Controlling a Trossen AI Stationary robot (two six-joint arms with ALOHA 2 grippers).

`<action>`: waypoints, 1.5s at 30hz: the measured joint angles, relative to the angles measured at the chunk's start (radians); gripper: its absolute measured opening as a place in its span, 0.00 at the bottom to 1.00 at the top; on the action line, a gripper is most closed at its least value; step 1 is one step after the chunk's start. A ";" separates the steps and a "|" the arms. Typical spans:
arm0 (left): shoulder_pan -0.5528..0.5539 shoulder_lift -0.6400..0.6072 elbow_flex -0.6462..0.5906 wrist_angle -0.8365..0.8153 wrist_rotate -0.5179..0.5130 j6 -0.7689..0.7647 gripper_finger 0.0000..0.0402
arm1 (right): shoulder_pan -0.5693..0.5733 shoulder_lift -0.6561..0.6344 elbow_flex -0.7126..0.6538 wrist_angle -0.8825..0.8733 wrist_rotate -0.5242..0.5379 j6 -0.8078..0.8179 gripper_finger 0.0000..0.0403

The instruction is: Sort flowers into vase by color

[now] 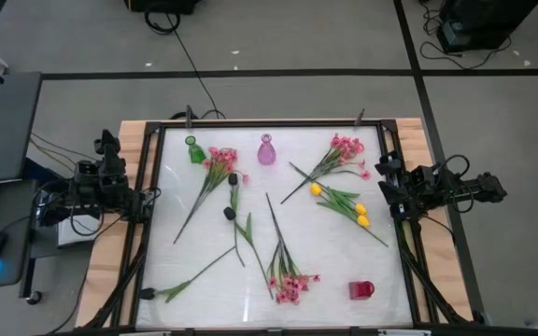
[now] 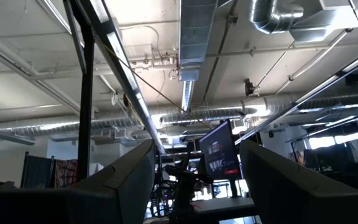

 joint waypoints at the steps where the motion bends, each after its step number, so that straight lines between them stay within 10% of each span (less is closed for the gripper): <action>1: 0.000 0.000 0.000 0.000 0.000 0.000 0.71 | 0.000 0.000 0.000 0.000 0.000 0.000 0.60; 45: 0.000 0.000 0.000 0.000 0.000 0.000 0.71 | 0.000 0.000 0.000 0.014 0.106 -0.008 0.60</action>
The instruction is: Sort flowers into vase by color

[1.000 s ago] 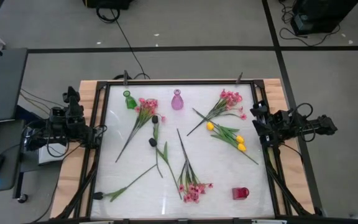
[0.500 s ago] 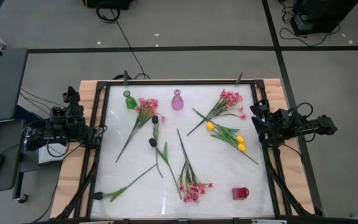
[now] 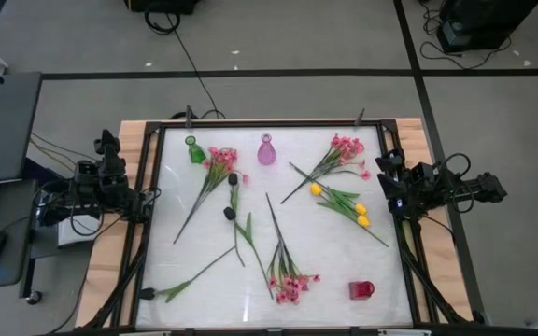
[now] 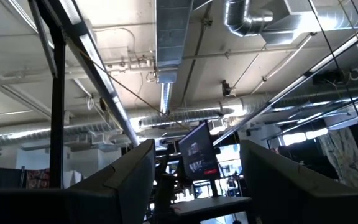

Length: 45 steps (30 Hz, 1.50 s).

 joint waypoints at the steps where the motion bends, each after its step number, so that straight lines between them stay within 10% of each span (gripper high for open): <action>1: 0.000 0.000 0.000 0.000 0.000 0.000 0.71 | 0.000 0.000 0.000 0.000 0.000 0.000 0.60; 45: 0.000 0.000 0.000 0.000 0.000 0.000 0.71 | 0.000 0.000 0.000 0.119 0.000 0.076 0.60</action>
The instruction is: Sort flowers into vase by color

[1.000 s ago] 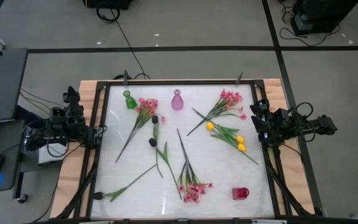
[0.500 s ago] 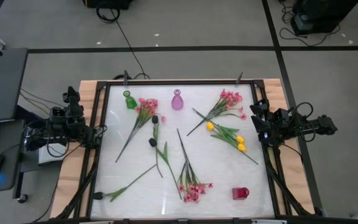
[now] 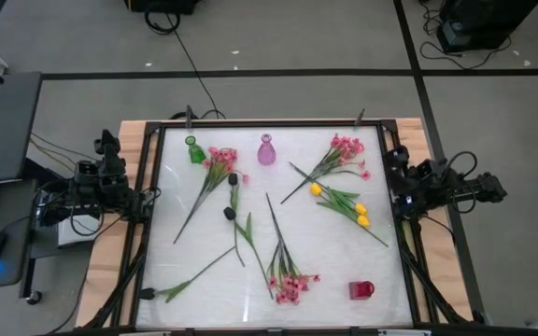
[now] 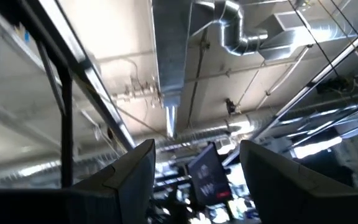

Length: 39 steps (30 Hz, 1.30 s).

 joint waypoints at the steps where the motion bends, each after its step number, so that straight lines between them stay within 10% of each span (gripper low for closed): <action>1: 0.000 0.000 0.000 0.000 0.000 0.000 0.71 | 0.000 0.000 0.000 0.009 0.000 0.014 0.60; 39: 0.000 0.000 0.000 -0.001 0.000 0.000 0.71 | -0.001 0.042 0.118 0.076 0.340 0.032 0.60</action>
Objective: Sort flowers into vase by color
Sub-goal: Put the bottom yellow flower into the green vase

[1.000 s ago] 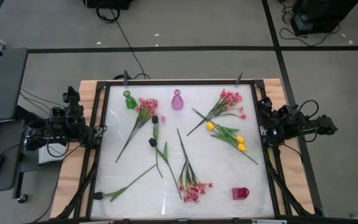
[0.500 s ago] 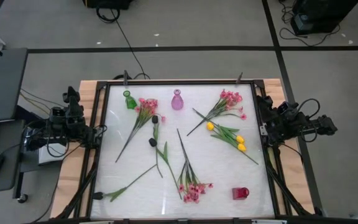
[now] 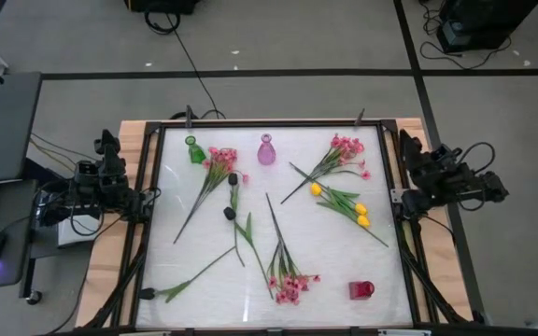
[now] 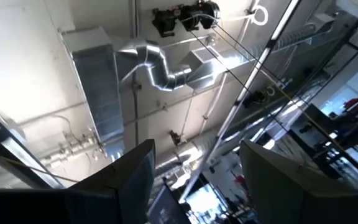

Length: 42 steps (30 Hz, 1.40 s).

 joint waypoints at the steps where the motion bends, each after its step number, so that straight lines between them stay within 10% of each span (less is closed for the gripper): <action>1: 0.000 0.000 0.000 0.000 0.000 0.000 0.71 | 0.000 0.016 0.023 -0.018 0.005 -0.003 0.60; 18: 0.000 0.000 0.000 0.000 0.000 0.000 0.71 | 0.000 0.513 0.513 -0.249 0.105 -0.127 0.60; 42: 0.000 0.000 0.000 0.000 0.000 0.000 0.71 | -0.167 1.050 1.246 -1.033 0.214 -0.097 0.60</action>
